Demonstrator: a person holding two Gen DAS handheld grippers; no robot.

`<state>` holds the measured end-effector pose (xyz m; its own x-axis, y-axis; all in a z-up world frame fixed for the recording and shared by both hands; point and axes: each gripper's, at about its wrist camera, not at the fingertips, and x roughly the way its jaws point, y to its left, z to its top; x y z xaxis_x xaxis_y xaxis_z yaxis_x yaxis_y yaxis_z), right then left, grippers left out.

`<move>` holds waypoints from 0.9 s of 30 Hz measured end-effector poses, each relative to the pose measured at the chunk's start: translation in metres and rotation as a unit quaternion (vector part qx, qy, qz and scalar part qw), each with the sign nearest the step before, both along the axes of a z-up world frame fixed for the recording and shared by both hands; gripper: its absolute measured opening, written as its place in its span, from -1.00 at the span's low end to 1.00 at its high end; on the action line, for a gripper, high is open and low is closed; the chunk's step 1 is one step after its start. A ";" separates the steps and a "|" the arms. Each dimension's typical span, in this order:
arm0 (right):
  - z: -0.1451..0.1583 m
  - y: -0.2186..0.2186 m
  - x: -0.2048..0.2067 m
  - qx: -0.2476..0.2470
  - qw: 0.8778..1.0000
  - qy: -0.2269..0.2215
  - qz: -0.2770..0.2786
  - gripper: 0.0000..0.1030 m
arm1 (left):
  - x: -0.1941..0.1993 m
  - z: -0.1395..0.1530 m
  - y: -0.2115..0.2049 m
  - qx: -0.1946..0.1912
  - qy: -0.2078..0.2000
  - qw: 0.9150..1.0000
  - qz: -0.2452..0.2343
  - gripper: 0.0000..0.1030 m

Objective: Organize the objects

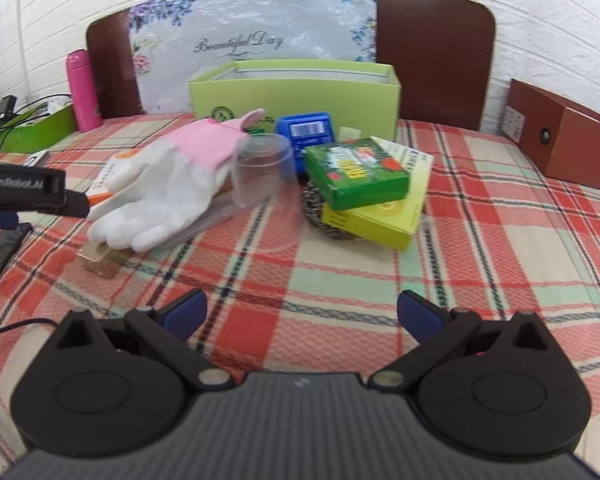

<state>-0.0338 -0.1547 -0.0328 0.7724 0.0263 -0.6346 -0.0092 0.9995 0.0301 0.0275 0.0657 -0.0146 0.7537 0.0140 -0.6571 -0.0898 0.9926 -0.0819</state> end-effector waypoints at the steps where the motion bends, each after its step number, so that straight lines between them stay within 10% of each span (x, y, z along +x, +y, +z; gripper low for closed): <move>1: 0.000 0.003 0.001 -0.001 1.000 -0.001 0.005 1.00 | 0.004 0.000 0.004 -0.001 0.000 1.000 0.003 1.00; 13: 0.003 0.035 0.034 -0.013 0.997 -0.039 0.060 0.55 | 0.088 -0.005 0.041 -0.014 0.011 0.999 0.039 1.00; 27: -0.011 0.028 0.084 -0.015 0.999 -0.033 0.022 0.50 | 0.127 -0.041 0.021 0.019 0.048 0.998 -0.023 0.81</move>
